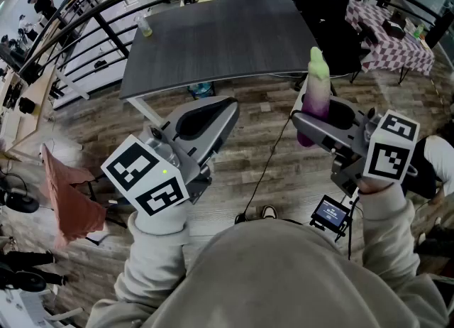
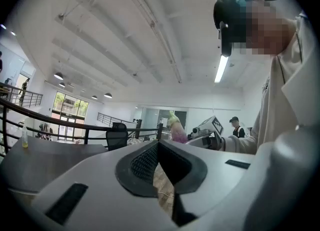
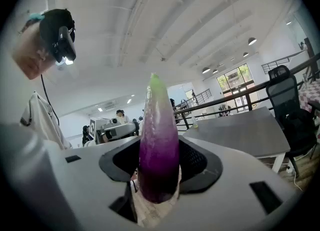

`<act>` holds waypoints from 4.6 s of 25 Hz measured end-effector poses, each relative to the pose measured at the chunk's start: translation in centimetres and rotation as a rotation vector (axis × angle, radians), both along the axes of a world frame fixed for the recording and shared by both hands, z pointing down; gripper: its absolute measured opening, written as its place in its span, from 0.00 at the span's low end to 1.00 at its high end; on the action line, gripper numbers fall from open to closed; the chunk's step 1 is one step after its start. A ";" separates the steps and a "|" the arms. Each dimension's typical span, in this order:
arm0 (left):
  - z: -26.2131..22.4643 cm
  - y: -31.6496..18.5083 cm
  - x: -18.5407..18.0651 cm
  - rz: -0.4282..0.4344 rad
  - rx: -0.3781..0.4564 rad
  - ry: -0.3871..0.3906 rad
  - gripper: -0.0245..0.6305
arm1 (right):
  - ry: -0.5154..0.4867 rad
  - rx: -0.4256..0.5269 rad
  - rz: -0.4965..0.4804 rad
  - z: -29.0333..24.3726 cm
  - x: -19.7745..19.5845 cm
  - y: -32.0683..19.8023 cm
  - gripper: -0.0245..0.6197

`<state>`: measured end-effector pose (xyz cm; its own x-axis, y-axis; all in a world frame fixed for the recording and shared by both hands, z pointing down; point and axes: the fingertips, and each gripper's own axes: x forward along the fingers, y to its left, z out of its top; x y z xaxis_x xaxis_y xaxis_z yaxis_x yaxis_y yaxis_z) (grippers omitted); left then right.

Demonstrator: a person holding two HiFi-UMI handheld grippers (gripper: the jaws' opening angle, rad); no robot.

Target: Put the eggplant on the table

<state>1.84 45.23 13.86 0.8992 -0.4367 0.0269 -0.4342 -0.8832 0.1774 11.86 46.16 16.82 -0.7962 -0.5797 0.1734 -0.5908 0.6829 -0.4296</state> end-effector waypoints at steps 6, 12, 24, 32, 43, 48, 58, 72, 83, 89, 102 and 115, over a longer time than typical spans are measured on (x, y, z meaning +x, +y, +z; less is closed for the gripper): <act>0.0 0.7 0.2 0.007 0.004 0.002 0.04 | -0.005 0.004 0.002 0.0 0.2 0.5 0.39; 0.0 0.8 0.5 0.004 0.000 0.002 0.04 | -0.021 -0.005 -0.003 -0.2 0.2 0.3 0.39; -0.2 -0.8 3.1 -0.072 -0.017 0.031 0.04 | -0.085 -0.026 -0.031 -0.1 3.1 -1.1 0.39; 0.5 -1.5 6.3 -0.023 -0.016 0.003 0.04 | -0.166 -0.043 -0.030 0.8 7.2 -2.1 0.39; 2.6 -5.8 7.7 0.013 -0.036 -0.018 0.04 | -0.231 -0.100 0.007 3.0 9.8 -6.3 0.39; 3.1 -10.8 6.1 0.013 -0.038 0.008 0.04 | -0.197 -0.102 0.012 3.3 8.1 -10.7 0.39; 2.6 -19.6 3.7 0.025 -0.034 0.027 0.04 | -0.162 -0.115 0.024 2.8 5.2 -19.3 0.39; 4.5 -30.2 -3.6 0.022 -0.045 0.027 0.04 | -0.137 -0.123 0.033 3.0 -1.9 -31.3 0.39; 4.4 -35.5 -7.8 -0.063 -0.069 0.099 0.04 | -0.112 -0.155 0.055 2.6 -3.5 -36.2 0.39; 4.8 -37.9 -9.2 -0.091 -0.061 0.080 0.04 | -0.126 -0.152 0.014 3.3 -4.8 -39.1 0.39; 4.4 -48.5 -6.4 -0.134 -0.052 0.044 0.04 | -0.158 -0.154 -0.014 3.9 -1.4 -49.9 0.39; 5.7 -55.4 -0.1 -0.129 -0.073 -0.026 0.04 | -0.221 -0.164 -0.041 5.5 4.0 -58.0 0.39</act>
